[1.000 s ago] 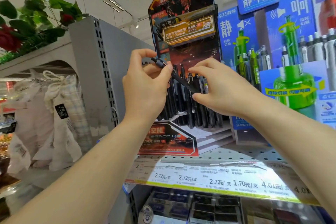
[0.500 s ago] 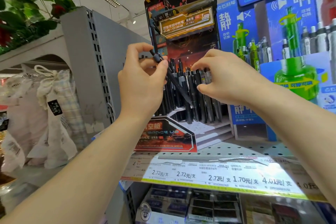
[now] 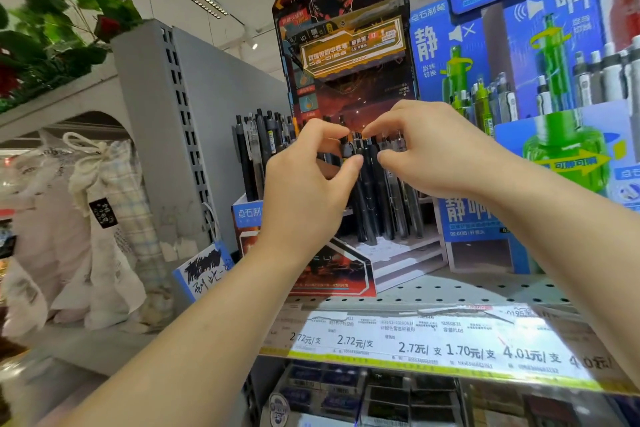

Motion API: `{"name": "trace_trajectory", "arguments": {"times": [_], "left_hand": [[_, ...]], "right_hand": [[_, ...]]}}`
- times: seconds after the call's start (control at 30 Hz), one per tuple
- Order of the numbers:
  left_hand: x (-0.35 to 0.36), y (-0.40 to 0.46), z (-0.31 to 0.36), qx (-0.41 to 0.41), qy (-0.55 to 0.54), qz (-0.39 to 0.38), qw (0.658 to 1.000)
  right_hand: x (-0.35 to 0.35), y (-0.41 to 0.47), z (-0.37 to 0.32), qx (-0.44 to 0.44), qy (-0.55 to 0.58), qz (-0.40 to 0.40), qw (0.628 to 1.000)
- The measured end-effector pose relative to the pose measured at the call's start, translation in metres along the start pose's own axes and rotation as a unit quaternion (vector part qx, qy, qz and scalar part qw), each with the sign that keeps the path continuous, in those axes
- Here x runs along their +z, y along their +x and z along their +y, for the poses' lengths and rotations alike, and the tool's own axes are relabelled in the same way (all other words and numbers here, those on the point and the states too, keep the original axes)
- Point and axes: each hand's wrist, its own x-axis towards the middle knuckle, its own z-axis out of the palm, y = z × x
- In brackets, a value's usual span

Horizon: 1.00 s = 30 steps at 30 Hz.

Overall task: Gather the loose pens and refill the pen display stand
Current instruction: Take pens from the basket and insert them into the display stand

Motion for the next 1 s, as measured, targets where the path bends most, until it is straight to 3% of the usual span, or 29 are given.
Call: {"name": "trace_trajectory", "arguments": {"times": [0.23,0.43,0.67,0.77,1.0], "left_hand": [[0.002,0.007,0.001,-0.045,-0.064,0.106,0.991],[0.015,-0.004,0.001,0.027,0.005,0.066,0.997],[0.016,-0.005,0.002,0.018,0.036,0.052,0.998],[0.018,-0.002,0.004,0.002,0.063,0.023,0.998],[0.009,0.011,0.009,-0.035,0.124,-0.132,0.983]], "right_hand": [[0.001,-0.001,-0.001,0.009,0.018,-0.002,1.0],[0.002,0.0,-0.004,0.023,0.029,-0.003,0.999],[0.009,-0.001,-0.003,0.038,0.031,0.028,0.998],[0.008,-0.001,0.001,0.027,0.033,0.032,0.999],[0.007,0.0,0.002,0.027,0.037,0.013,0.999]]}}
